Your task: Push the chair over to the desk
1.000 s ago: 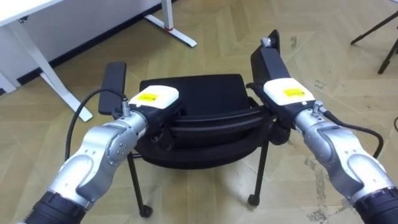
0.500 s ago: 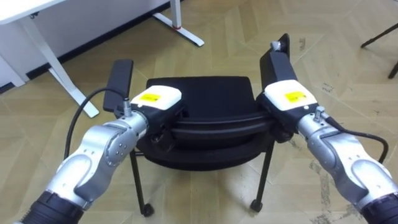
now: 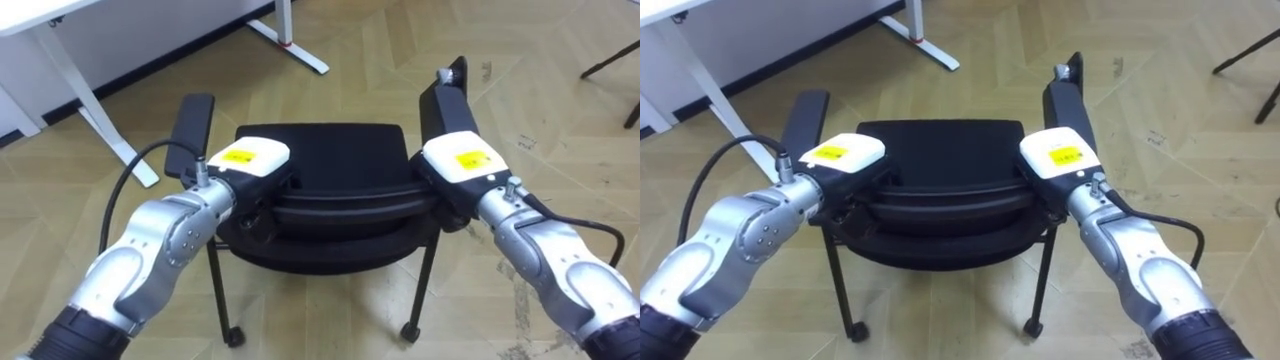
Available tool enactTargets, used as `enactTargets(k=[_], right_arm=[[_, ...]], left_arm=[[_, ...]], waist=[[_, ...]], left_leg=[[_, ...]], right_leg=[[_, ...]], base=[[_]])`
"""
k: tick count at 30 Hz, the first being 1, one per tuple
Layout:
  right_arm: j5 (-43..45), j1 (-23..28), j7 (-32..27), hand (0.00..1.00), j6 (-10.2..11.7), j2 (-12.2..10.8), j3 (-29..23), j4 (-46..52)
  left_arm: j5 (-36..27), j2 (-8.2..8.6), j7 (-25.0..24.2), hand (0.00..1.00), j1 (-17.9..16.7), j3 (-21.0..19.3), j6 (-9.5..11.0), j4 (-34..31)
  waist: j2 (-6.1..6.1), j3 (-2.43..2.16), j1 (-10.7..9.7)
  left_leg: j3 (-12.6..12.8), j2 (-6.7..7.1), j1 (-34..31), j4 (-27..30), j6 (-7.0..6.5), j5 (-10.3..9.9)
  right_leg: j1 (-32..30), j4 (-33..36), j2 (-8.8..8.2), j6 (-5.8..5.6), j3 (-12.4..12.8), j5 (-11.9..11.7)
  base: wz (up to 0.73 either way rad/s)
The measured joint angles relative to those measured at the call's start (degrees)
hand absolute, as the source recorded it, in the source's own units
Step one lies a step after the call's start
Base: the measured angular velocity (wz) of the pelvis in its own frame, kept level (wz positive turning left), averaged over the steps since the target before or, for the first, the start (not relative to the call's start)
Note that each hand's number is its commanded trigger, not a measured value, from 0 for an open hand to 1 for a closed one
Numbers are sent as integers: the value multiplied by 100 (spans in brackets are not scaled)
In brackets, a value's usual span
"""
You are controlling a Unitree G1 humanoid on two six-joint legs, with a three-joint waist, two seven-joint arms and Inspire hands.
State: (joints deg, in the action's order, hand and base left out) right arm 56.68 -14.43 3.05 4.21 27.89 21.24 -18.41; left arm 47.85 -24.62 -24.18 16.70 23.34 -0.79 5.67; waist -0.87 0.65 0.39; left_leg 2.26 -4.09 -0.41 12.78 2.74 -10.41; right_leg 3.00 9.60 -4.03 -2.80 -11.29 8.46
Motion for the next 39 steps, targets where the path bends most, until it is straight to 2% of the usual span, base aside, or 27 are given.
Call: enactTargets(k=[6, 9, 10, 12, 13, 15, 16, 17, 18, 19, 20, 21, 22, 23, 24, 26, 27, 28, 30, 31, 32, 34, 35, 36, 37, 38, 39], right_arm=[[-26, -2, 16, 100, 1, -32, 1, -17], [-1, -33, 10, 100, 58, -44, 7, -77], [15, -41, 4, 100, 137, -43, 7, -126], [-36, -41, 5, 100, 200, -47, 6, -139], [-46, -44, 5, 100, 206, -59, 6, -143], [-122, -45, 30, 100, 252, -91, 7, -217], [-183, -35, 55, 100, 280, -112, 9, -241], [-230, -4, 72, 100, 287, -126, 17, -249], [-234, -3, 72, 100, 291, -134, 39, -265], [-234, -20, 71, 100, 293, -136, 99, -289], [-228, -32, 66, 100, 292, -163, 155, -310], [-223, -33, 57, 100, 292, -174, 179, -329], [-246, -28, 42, 100, 292, -169, 217, -340], [-265, 15, -31, 100, 302, -80, 217, -324], [-270, 21, -81, 100, 320, -27, 216, -322], [-262, 35, -226, 100, 325, 94, 220, -321], [-261, 56, -257, 100, 326, 129, 221, -291], [-261, 123, -298, 100, 325, 185, 222, -240], [-274, 198, -304, 100, 325, 208, 204, -119], [-276, 247, -303, 100, 326, 195, 218, -48], [-272, 370, -302, 100, 326, 190, 211, 59], [-262, 600, -294, 100, 321, 215, 147, 325], [-261, 656, -294, 100, 323, 219, 111, 434], [-266, 657, -295, 100, 325, 218, 112, 460], [-269, 629, -295, 100, 325, 220, 111, 493], [-257, 623, -290, 100, 324, 211, 118, 485], [-258, 622, -283, 100, 325, 202, 125, 475]], left_arm=[[5, -17, -2, 100, 0, 1, 5, 12], [5, -22, 77, 100, 27, -28, 118, 131], [5, -39, 108, 100, 42, -29, 146, 182], [-9, -103, 105, 100, 143, -28, 213, 258], [-6, -95, 128, 100, 201, -53, 242, 354], [20, -57, 160, 100, 267, -66, 270, 555], [22, -67, 150, 100, 279, -65, 298, 637], [20, -69, 136, 100, 277, -64, 337, 713], [14, -70, 116, 100, 276, -63, 345, 747], [0, -67, 94, 100, 262, -61, 336, 787], [1, -65, 92, 100, 207, -61, 308, 793], [1, -50, 95, 100, 174, -60, 282, 807], [1, -24, 107, 100, 115, -60, 264, 829], [-9, 46, 128, 100, 113, -60, 281, 872], [-7, 96, 146, 100, 113, -60, 277, 874], [-12, 216, 203, 100, 111, -31, 270, 898], [-13, 234, 202, 100, 112, -31, 279, 895], [-17, 251, 180, 100, 111, -31, 303, 886], [-87, 192, 58, 100, 93, -32, 329, 813], [-146, 83, -35, 100, 47, -32, 338, 703], [-210, -1, -132, 100, -9, -30, 343, 592], [-213, -123, -229, 100, -104, -30, 343, 346], [-230, -249, -272, 100, -112, -30, 367, 198], [-268, -304, -273, 100, -111, -30, 371, 159], [-294, -342, -238, 100, -98, -45, 365, 126], [-276, -330, -214, 100, -98, -44, 325, 127], [-271, -335, -214, 100, -97, -44, 325, 128]], waist=[[-7, 15, -15], [-38, 64, -10], [-73, 105, -10], [-113, 143, -37], [-141, 162, -26], [-127, 166, -2], [-73, 173, 19], [-28, 168, 50], [-25, 167, 64], [-32, 167, 96], [-51, 168, 118], [-54, 170, 121], [-133, 207, 129], [-147, 197, 78], [-142, 195, 64], [-101, 171, 104], [-78, 157, 146], [-15, 118, 218], [132, 36, 350], [165, 29, 397], [138, 16, 375], [47, -23, 355], [-7, -32, 334], [-47, -39, 297], [-97, -33, 266], [-92, -28, 217], [-92, -21, 168]], left_leg=[[4, -10, -5, 68, 1, -1], [14, -29, -17, 194, 21, -14], [20, -51, -42, 336, 61, -42], [104, -138, -232, 721, 115, -130], [228, -227, -473, 1192, 130, -160], [398, -437, -871, 2133, 127, -156], [437, -610, -1073, 2725, 124, -148], [471, -784, -1234, 3235, 95, -91], [490, -854, -1308, 3461, 87, -24], [519, -962, -1471, 3873, 14, 237], [530, -1040, -1651, 4216, -78, 632], [517, -1055, -1739, 4374, -186, 881], [458, -1023, -1993, 4611, -309, 1242], [513, -812, -2193, 4632, -334, 1045], [609, -685, -2264, 4560, -333, 930], [945, -68, -2289, 3628, -252, 619], [1004, 63, -2261, 3286, -241, 607], [1020, 326, -2186, 2565, -241, 609], [1009, 534, -2048, 1591, -264, 634], [981, 572, -1876, 1110, -305, 656], [964, 575, -1747, 1009, -457, 764], [1071, 610, -1684, 1118, -564, 796], [1153, 652, -1657, 1196, -748, 666], [1156, 707, -1644, 1216, -835, 602], [1169, 779, -1619, 1294, -966, 510], [1184, 803, -1560, 1379, -1133, 389], [1182, 815, -1515, 1413, -1212, 329]], right_leg=[[14, 20, -6, 3, 1, 2], [60, 69, -5, 44, -44, 55], [75, 176, -6, 67, -91, 140], [-32, 455, 11, 135, -223, 342], [-120, 687, 16, 193, -285, 494], [-158, 1005, 62, 301, -395, 728], [-157, 1272, 122, 386, -461, 932], [-159, 1558, 183, 464, -471, 1144], [-161, 1692, 195, 494, -462, 1247], [-159, 1917, 196, 578, -429, 1399], [-136, 2029, 194, 665, -355, 1473], [-90, 2033, 216, 707, -304, 1477], [-6, 2027, 239, 802, -193, 1490], [-2, 2013, 259, 861, -85, 1479], [-15, 2006, 260, 887, -29, 1474], [-24, 1891, 346, 953, 227, 1439], [-32, 1871, 389, 961, 315, 1435], [-14, 1807, 488, 983, 419, 1423], [50, 1720, 650, 1011, 553, 1430], [156, 1671, 692, 1047, 594, 1477], [314, 1587, 710, 1028, 599, 1553], [479, 1495, 640, 951, 638, 1670], [521, 1510, 563, 890, 680, 1745], [529, 1547, 518, 851, 672, 1781], [454, 1882, 421, 735, 631, 1846], [204, 2606, 321, 597, 557, 1796], [44, 3057, 255, 426, 510, 1700]], base=[[0], [6], [25], [31], [30], [25], [14], [11], [6], [0], [0], [5], [26], [33], [31], [4], [-20], [-25], [-51], [-49], [-23], [-6], [-13], [-17], [-16], [-15], [-7]])
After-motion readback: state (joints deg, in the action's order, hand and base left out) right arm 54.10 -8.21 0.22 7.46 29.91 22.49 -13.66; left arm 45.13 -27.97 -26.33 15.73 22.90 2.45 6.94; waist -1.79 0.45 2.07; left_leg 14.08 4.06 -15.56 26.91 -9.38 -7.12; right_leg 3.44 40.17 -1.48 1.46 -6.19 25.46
